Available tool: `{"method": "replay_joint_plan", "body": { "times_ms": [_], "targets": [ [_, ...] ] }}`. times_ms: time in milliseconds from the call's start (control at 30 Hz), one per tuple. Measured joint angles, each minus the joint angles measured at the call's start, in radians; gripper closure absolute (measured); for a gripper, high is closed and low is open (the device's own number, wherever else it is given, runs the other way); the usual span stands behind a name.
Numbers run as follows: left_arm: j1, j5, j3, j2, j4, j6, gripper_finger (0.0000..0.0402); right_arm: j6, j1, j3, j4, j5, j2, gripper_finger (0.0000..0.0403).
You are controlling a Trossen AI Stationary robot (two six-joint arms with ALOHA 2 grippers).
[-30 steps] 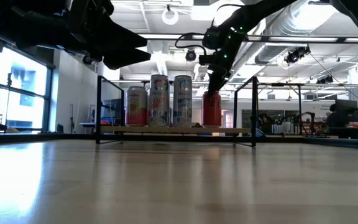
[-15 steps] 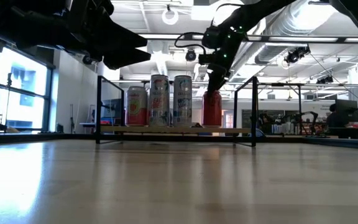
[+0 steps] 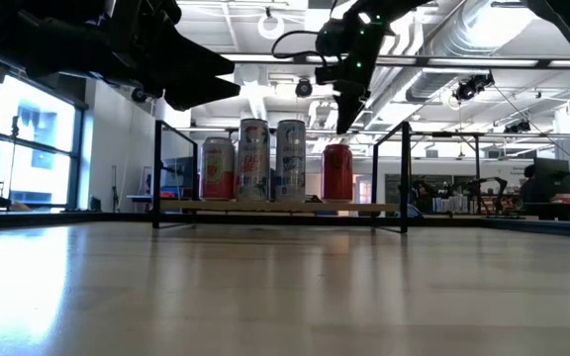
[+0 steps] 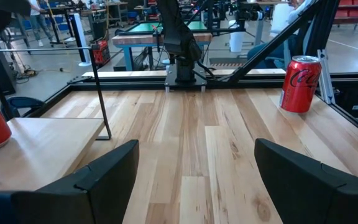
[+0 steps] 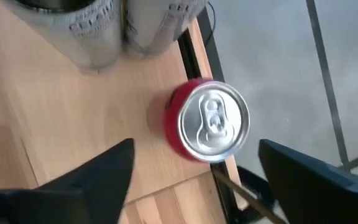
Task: Place canned beverage on shelf
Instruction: Put the top red soda can on the shelf
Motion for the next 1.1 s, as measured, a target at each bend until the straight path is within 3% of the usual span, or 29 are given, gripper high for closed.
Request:
{"method": "replay_joint_plan", "body": {
  "times_ms": [100, 333, 400, 600, 833, 1100],
  "targets": [
    [0.000, 0.000, 0.000, 0.000, 0.000, 0.000, 0.0092, 0.009, -0.002, 0.009, -0.025, 0.031, 0.000, 0.0131],
    [0.000, 0.000, 0.000, 0.000, 0.000, 0.000, 0.0092, 0.022, -0.082, 0.009, -0.015, 0.085, 0.001, 0.0354],
    [0.000, 0.000, 0.000, 0.000, 0.000, 0.000, 0.0092, 0.024, -0.098, 0.007, -0.006, 0.083, 0.001, 0.0389],
    [0.000, 0.000, 0.000, 0.000, 0.000, 0.008, 0.0092, 0.042, -0.105, -0.057, 0.067, 0.032, 0.004, 0.0370],
    [0.000, 0.000, 0.000, 0.000, 0.000, 0.008, 0.0092, 0.041, -0.111, -0.118, 0.106, 0.041, 0.005, 0.0399],
    [0.000, 0.000, 0.000, 0.000, 0.000, 0.008, 0.0092, 0.048, -0.109, -0.118, 0.132, -0.047, 0.005, 0.0402]
  ]
}}
